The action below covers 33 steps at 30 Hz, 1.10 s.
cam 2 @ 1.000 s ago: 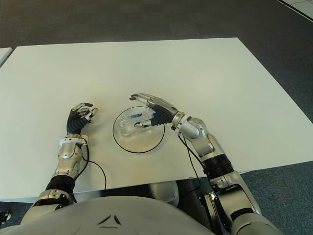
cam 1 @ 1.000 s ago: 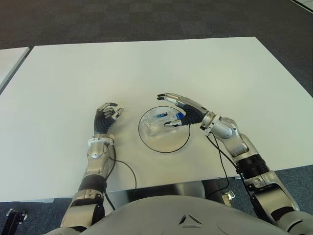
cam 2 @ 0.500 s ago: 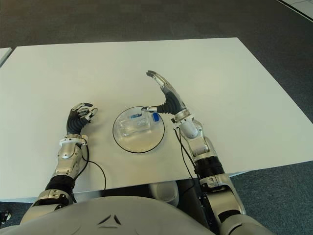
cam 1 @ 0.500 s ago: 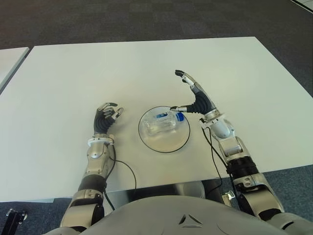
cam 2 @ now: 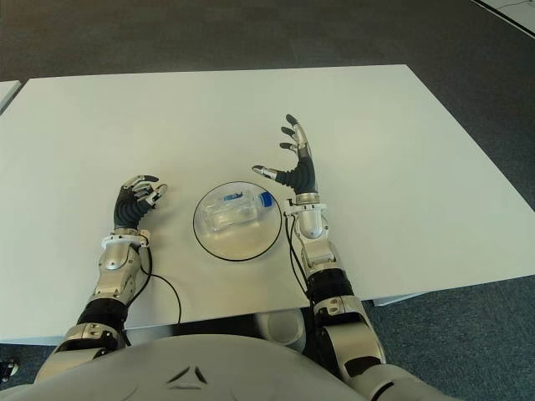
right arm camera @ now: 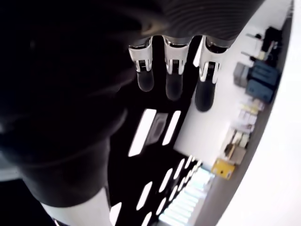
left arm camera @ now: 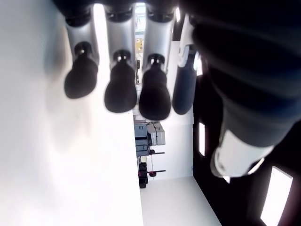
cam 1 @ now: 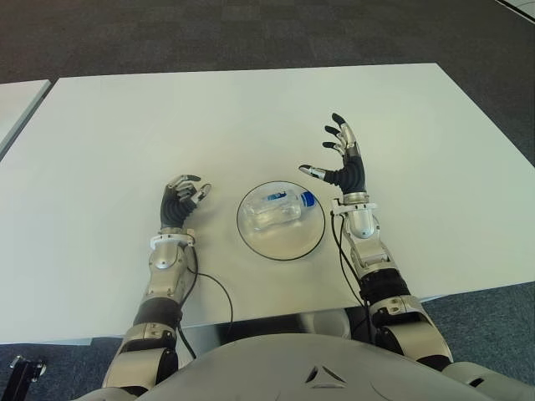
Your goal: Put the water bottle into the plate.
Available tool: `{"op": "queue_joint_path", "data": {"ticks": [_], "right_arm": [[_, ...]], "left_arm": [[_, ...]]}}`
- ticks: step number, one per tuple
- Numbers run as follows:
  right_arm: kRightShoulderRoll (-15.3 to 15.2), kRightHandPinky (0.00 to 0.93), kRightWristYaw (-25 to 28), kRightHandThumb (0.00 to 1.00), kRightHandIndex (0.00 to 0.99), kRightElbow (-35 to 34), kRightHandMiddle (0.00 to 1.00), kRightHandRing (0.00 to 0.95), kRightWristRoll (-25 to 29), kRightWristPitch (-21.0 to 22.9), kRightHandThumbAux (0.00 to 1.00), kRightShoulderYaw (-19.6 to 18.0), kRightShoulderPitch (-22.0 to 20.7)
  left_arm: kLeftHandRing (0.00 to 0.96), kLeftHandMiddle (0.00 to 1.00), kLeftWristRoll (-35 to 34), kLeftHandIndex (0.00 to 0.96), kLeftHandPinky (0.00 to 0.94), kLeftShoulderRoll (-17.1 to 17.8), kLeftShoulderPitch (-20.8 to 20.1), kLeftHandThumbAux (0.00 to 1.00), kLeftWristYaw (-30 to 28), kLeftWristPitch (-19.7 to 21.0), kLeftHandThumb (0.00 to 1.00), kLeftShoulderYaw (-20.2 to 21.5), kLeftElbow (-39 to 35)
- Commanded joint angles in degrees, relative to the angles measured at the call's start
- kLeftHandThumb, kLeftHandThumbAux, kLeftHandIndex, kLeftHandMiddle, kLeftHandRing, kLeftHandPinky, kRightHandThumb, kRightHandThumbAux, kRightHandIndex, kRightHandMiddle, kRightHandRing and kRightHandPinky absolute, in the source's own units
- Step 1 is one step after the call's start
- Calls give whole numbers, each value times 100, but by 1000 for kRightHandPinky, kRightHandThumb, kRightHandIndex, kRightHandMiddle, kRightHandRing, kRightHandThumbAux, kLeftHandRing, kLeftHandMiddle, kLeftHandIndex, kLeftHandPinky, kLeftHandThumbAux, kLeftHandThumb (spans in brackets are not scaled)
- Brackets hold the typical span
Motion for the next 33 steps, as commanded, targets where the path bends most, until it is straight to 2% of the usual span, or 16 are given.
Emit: {"op": "queue_joint_path", "data": {"ticks": [1,5,10,18,19,20,23,26,33], "right_arm": [[-155,299,402,321,89,1238,91,172,562,-157,788,-409,-536],[-110,299,601,229,150,1824,138,193,769,-271,756,-576,-715],[-8,363,845,201,197,2132,214,253,1032,-346,779,-759,-827],[209,479,1262,128,369,2175,419,425,1563,-271,890,-1065,-831],[238,504,1311,328,389,2181,463,464,1637,-255,834,-1111,-835],[259,528,1351,458,402,2187,497,495,1688,-245,798,-1147,-839],[340,584,1466,616,421,2244,551,545,1863,-225,753,-1281,-864],[392,618,1448,672,429,2310,582,580,1918,-206,737,-1364,-889],[407,661,1221,704,435,2360,628,626,1804,-41,727,-1415,-881]], "left_arm": [[756,755,37,436,747,-48,118,716,87,274,704,6,-26],[761,757,26,435,768,-36,119,716,34,190,704,4,-1],[768,764,-31,435,774,-10,105,717,-84,112,704,7,54],[774,769,-83,436,774,10,77,716,-196,3,704,26,148],[772,767,-85,436,767,9,75,716,-200,0,704,30,153],[769,764,-86,435,760,9,73,716,-203,-3,704,32,158],[761,758,-83,435,748,6,68,716,-196,-14,705,31,176],[766,761,-76,435,766,9,65,716,-198,-40,705,24,191],[766,762,-78,435,759,1,60,717,-215,-50,704,10,198]]}}
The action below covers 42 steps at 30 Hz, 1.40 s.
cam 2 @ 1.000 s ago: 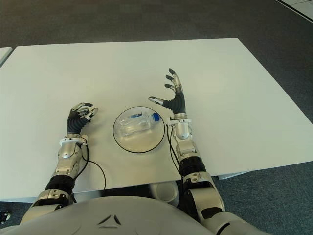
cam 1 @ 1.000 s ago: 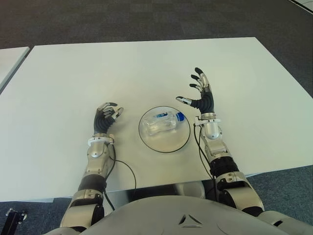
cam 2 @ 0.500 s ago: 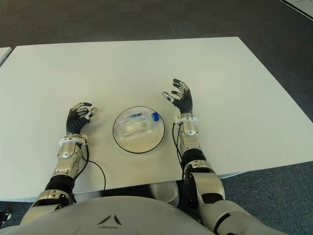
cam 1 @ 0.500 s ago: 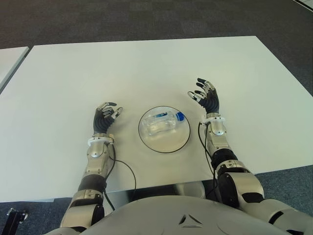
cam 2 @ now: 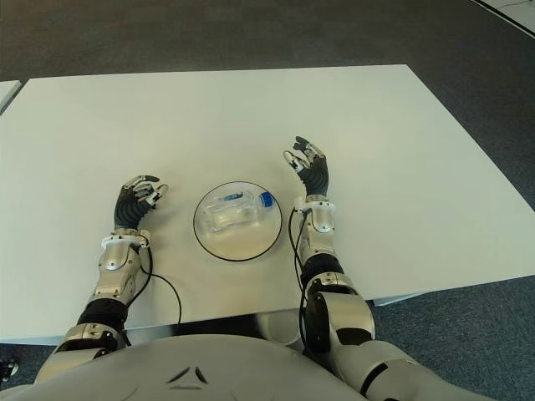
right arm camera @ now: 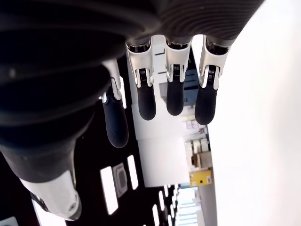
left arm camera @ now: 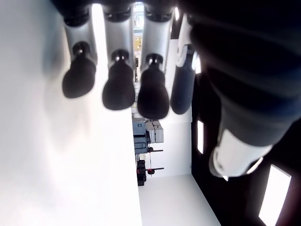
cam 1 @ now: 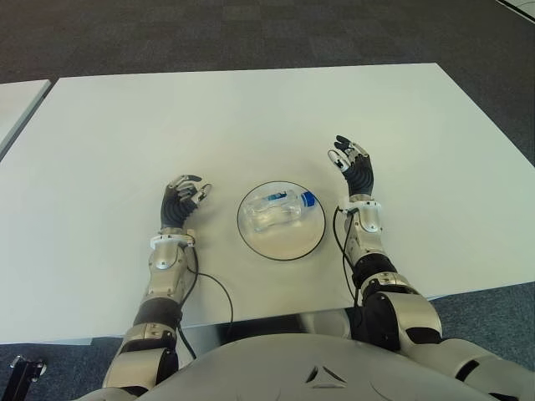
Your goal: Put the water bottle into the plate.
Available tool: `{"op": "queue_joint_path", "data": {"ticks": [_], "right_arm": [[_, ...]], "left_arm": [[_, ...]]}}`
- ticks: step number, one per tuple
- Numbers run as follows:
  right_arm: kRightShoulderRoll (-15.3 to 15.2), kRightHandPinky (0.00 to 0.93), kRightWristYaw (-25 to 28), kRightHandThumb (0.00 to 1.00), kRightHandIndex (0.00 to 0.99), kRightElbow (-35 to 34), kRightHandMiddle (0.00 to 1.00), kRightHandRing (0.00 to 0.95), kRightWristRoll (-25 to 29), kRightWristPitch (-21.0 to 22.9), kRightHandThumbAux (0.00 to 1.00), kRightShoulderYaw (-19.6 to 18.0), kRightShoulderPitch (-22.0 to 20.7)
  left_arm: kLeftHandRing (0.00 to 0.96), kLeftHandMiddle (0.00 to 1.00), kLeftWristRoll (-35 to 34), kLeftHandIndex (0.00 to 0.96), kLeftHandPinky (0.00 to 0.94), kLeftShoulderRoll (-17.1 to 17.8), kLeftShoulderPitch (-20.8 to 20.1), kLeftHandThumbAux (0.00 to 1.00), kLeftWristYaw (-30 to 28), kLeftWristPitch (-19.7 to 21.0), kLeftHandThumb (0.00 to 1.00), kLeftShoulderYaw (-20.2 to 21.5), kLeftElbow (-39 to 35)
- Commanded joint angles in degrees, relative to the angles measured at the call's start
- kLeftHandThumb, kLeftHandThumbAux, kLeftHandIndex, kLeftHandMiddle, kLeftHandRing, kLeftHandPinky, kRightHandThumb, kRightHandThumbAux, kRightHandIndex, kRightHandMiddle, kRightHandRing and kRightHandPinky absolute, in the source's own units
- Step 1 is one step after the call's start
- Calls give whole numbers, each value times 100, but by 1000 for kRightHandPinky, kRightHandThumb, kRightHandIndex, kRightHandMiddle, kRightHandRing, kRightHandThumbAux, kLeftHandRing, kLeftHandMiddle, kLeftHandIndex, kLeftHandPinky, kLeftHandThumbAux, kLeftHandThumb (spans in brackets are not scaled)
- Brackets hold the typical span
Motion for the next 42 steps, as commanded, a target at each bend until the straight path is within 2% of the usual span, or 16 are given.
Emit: {"op": "queue_joint_path", "data": {"ticks": [1,12,24,35,42], "right_arm": [[27,664,-157,706,436,93,634,632,-30,225,727,-35,5],[-175,682,-416,711,436,27,648,657,-468,569,725,192,116],[-405,708,-390,711,436,10,655,674,-816,701,726,461,196],[-428,717,-507,713,437,6,671,689,-879,673,724,510,265],[-390,726,-697,712,437,-9,689,701,-915,378,724,503,338]], "left_arm": [[766,761,-28,435,763,-7,64,717,-91,54,704,6,142],[764,757,-69,435,760,-19,58,717,-146,72,703,13,153],[753,746,-52,435,750,-104,112,717,-1,66,704,55,118],[761,754,-12,435,767,-107,174,717,18,10,704,49,67],[764,756,22,434,760,-92,239,717,38,49,704,40,-25]]}}
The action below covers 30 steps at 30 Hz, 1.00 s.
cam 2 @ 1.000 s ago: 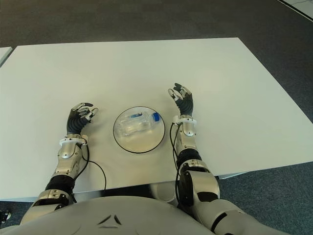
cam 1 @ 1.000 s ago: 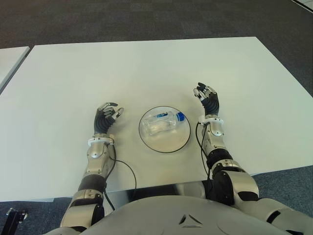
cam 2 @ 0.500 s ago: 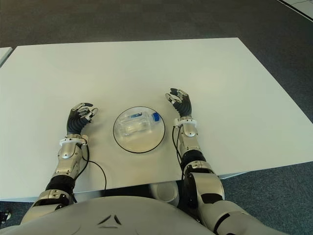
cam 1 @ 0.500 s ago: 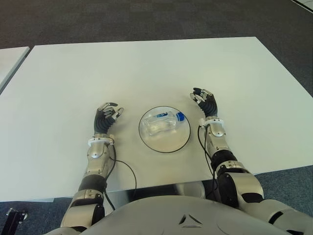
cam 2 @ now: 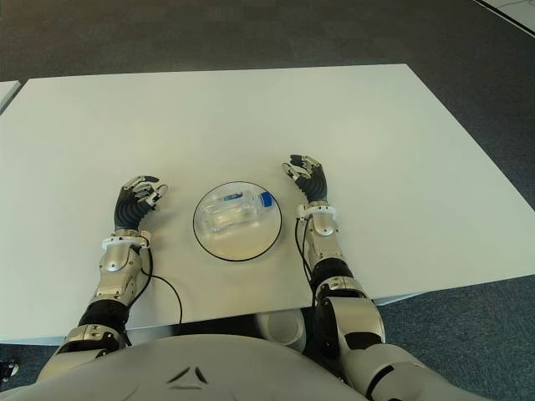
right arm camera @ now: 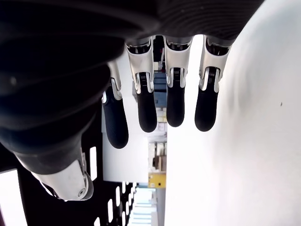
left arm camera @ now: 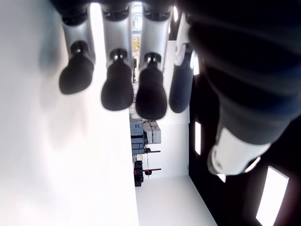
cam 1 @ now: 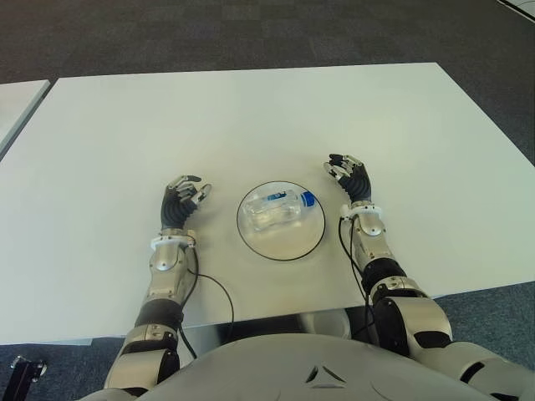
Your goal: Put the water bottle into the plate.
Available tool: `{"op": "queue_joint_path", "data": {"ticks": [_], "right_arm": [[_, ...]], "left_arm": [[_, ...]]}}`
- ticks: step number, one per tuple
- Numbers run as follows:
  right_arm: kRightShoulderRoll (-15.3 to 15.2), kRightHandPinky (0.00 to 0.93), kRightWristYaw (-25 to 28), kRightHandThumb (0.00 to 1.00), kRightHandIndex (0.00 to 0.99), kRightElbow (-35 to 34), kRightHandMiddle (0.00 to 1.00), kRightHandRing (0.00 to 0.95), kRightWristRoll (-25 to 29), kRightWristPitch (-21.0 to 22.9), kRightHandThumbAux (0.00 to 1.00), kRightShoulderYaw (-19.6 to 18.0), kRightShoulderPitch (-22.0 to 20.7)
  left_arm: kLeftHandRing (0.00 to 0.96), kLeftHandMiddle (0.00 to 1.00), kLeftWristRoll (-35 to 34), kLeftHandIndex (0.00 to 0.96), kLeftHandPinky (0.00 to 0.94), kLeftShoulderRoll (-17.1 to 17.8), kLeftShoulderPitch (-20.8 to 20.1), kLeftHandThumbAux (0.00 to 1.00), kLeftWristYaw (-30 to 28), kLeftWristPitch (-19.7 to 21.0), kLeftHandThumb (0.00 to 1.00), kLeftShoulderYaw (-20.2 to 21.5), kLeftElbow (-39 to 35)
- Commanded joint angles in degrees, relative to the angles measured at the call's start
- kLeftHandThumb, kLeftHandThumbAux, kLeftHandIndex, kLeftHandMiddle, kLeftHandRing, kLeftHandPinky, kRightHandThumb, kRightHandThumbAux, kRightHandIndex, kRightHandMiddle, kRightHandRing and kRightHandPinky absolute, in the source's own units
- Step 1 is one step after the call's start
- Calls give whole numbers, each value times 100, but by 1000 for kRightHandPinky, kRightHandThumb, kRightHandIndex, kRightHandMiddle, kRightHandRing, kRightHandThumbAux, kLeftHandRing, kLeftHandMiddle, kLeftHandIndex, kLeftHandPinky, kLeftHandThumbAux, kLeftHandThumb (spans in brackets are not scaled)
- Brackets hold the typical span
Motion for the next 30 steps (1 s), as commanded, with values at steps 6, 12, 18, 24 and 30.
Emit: {"op": "queue_joint_path", "data": {"ticks": [6,12,18,24,30], "right_arm": [[64,731,-138,712,437,-12,700,710,-6,-313,725,-18,151],[74,737,-213,711,436,-33,711,721,-27,-354,725,-11,208],[63,744,-269,711,437,-44,718,728,-42,-323,725,-2,244],[45,737,-229,711,436,62,719,729,-5,-407,725,-21,235],[94,742,-43,710,436,507,728,739,170,-904,725,-151,131]], "left_arm": [[752,748,65,434,739,-42,247,717,132,274,705,6,-130],[759,751,45,435,767,-73,306,716,185,394,705,34,-275],[748,741,20,435,749,-99,343,715,233,489,706,64,-366],[746,741,33,436,754,-100,366,714,246,498,707,79,-419],[748,741,91,436,758,-101,377,714,291,536,707,89,-453]]}}
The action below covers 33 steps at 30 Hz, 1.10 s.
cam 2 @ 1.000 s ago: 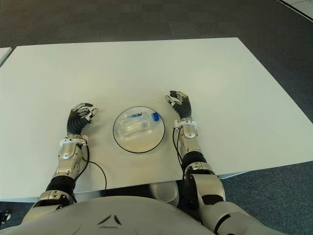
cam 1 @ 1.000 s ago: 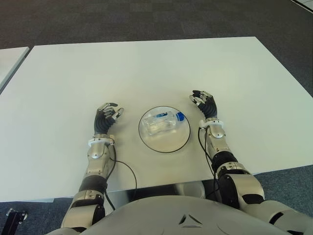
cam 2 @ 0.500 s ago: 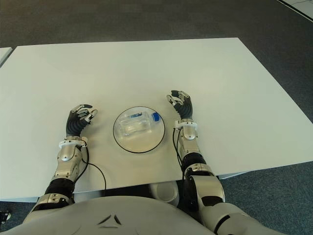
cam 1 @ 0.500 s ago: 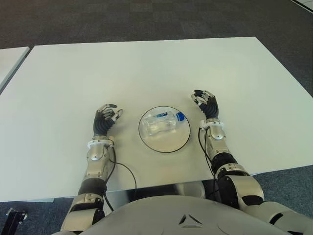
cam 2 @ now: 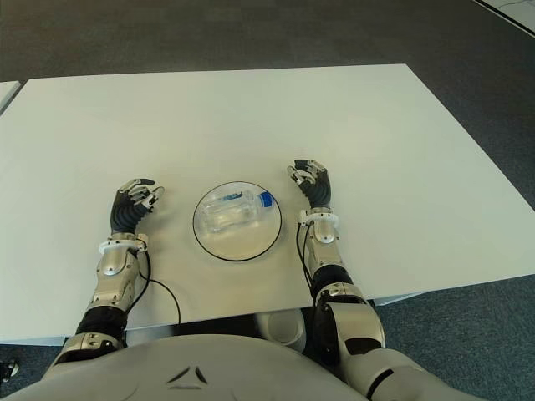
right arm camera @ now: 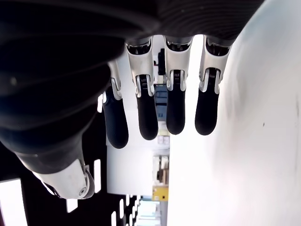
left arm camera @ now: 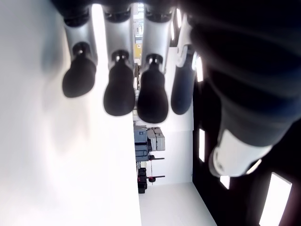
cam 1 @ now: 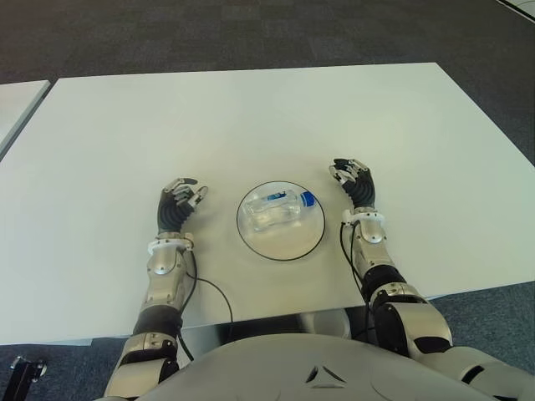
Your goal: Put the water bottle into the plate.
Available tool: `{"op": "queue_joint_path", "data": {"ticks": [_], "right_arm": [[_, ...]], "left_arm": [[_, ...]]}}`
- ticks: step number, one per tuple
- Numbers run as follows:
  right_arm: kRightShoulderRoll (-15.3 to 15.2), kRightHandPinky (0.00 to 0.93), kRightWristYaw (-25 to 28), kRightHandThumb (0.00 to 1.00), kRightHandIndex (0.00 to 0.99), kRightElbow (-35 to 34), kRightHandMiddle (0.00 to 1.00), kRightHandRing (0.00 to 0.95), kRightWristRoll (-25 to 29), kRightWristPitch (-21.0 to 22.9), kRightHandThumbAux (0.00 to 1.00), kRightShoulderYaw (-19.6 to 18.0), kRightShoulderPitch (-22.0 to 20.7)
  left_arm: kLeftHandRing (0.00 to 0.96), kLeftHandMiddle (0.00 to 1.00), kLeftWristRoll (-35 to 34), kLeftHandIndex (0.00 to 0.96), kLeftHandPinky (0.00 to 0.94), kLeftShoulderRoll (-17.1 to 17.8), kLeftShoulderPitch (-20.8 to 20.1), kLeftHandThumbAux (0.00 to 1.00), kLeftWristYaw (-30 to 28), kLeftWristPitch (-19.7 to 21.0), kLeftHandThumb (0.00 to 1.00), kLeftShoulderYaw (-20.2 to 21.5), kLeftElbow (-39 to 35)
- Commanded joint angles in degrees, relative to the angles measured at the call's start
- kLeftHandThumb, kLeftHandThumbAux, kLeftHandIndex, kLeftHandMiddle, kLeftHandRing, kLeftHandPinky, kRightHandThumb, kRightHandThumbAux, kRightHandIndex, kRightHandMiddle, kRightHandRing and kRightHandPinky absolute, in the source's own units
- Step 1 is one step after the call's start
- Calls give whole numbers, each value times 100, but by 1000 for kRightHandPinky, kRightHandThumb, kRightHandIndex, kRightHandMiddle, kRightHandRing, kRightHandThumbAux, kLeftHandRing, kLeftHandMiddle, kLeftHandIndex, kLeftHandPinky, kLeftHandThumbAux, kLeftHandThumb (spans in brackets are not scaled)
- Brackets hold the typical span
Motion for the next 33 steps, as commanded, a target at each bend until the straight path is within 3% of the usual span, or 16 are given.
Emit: {"op": "queue_joint_path", "data": {"ticks": [1,12,33], "right_arm": [[83,745,202,710,436,376,732,742,174,-448,725,-137,-48],[112,785,174,708,437,875,773,783,173,-1040,725,-261,-155],[60,764,139,708,437,1095,770,780,72,-1165,724,-240,-234]], "left_arm": [[748,741,47,436,756,-31,115,714,106,184,707,11,17],[738,733,41,436,745,-29,151,715,110,191,707,28,-41],[756,746,24,436,779,-14,135,714,84,221,707,36,-13]]}}
